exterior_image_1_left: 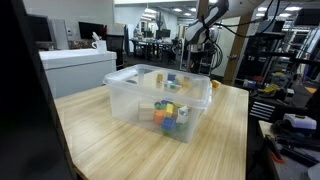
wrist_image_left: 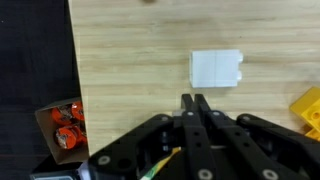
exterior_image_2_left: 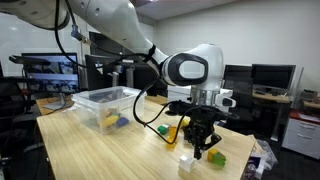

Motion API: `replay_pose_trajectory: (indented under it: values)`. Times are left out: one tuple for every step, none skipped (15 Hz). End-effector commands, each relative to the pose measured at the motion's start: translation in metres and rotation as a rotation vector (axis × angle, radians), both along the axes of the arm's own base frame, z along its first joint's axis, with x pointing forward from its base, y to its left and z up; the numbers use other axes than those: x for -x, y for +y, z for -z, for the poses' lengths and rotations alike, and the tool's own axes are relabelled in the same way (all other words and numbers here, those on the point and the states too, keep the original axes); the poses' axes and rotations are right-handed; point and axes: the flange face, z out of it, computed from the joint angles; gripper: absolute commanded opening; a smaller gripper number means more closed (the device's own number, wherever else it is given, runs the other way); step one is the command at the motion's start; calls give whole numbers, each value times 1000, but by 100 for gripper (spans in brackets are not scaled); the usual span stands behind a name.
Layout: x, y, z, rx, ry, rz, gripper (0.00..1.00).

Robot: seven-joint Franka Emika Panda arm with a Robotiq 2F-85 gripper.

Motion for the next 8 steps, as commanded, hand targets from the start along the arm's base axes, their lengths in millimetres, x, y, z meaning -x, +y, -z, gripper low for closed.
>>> replay_pose_trajectory:
  values:
    - [-4, 11, 4, -44, 34, 10, 0]
    - [-4, 16, 7, -53, 40, 6, 1]
    - [-5, 22, 9, -66, 49, -2, 2]
    - [-5, 27, 9, -76, 54, -15, 3]
    - [-5, 29, 10, -79, 59, -20, 3]
    - [-5, 32, 10, -81, 64, -25, 2]
    - [-4, 34, 8, -75, 70, -27, 3]
    - [-2, 34, 7, -74, 76, -31, 2]
